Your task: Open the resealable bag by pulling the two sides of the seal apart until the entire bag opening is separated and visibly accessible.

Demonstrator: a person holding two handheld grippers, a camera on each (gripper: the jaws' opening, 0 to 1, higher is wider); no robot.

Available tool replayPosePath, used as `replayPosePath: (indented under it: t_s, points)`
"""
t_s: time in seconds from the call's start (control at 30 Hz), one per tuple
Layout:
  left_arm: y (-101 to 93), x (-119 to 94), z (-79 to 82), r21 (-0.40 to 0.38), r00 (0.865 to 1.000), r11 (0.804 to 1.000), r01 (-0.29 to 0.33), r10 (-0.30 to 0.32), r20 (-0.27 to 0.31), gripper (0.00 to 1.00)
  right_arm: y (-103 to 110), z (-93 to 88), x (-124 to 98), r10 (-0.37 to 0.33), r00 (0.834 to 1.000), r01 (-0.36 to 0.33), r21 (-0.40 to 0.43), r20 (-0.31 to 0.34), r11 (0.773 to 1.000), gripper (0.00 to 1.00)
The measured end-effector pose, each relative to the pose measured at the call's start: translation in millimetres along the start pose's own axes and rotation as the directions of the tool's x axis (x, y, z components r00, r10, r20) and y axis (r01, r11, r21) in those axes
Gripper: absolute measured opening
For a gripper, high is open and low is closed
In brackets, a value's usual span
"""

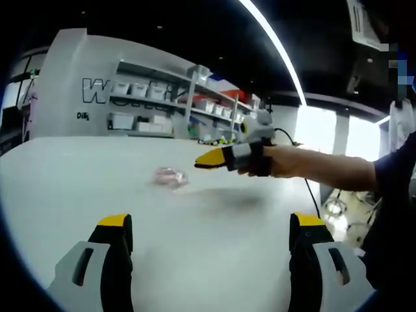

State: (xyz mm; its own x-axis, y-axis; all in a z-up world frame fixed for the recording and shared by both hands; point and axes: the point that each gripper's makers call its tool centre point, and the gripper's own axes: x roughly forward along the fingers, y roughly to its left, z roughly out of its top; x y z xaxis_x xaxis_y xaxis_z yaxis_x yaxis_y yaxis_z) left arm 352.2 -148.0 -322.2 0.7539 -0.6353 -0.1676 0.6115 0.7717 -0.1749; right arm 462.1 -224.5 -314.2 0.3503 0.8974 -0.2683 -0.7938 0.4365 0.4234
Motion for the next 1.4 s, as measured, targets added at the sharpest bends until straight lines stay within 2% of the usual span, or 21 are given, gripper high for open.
replayPosePath:
  t_s: [0.3,0.8,1.13,1.4]
  points:
    - [0.0,-1,-0.5,-0.001,1.000,1.000,-0.002,0.002,0.001,0.99,0,-3.9,-11,-0.020,1.000,0.021,-0.045,0.011,0.999,0.30]
    - [-1.9,0,-0.4,-0.004,1.000,1.000,0.002,-0.002,0.001,0.99,1,-10.9,-25,-0.034,0.999,0.035,-0.055,0.019,0.998,0.34]
    - [-3.1,-2,0.8,-0.005,1.000,1.000,0.000,0.000,0.004,0.99,5,-20.1,-33,-0.053,0.998,0.055,-0.109,0.017,0.993,0.47]
    - [-3.7,-3,1.8,-0.004,1.000,1.000,0.001,-0.001,0.006,0.99,9,-21.1,-41,-0.056,0.998,0.059,-0.120,0.029,0.991,0.50]
